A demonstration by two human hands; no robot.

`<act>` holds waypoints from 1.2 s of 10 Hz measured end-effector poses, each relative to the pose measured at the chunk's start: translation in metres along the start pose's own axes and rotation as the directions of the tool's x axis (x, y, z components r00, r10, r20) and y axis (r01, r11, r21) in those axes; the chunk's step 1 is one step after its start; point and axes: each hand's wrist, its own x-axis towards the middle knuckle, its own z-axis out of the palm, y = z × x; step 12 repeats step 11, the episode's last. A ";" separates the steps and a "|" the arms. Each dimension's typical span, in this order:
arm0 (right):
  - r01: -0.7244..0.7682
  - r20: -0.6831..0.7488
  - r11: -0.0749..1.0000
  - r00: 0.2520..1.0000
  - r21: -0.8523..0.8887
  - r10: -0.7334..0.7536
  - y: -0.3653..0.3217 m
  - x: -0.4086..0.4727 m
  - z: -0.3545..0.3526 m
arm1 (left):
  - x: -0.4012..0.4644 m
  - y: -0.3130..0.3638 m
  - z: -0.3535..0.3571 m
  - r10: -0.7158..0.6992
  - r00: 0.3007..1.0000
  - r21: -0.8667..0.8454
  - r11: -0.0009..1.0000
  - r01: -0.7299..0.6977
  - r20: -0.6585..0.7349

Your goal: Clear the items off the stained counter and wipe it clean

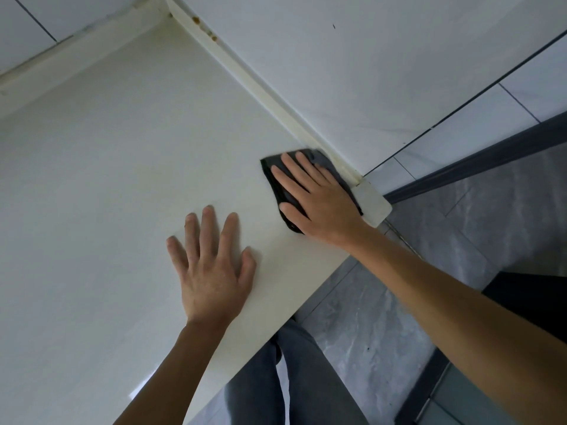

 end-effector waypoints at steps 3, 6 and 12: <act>-0.274 0.003 0.962 0.962 0.006 0.274 -0.027 -0.040 0.010 | 0.000 -0.002 0.006 -0.004 1.000 0.010 1.000 0.005 -0.026; -0.104 -0.010 0.994 0.995 0.013 0.104 -0.076 0.008 0.012 | -0.001 -0.004 -0.007 0.001 0.998 -0.085 0.996 0.004 0.055; -0.010 0.041 0.926 0.999 0.377 -0.006 -0.109 -0.147 -0.061 | -0.125 -0.041 -0.089 -0.205 0.957 -0.360 0.894 0.268 0.205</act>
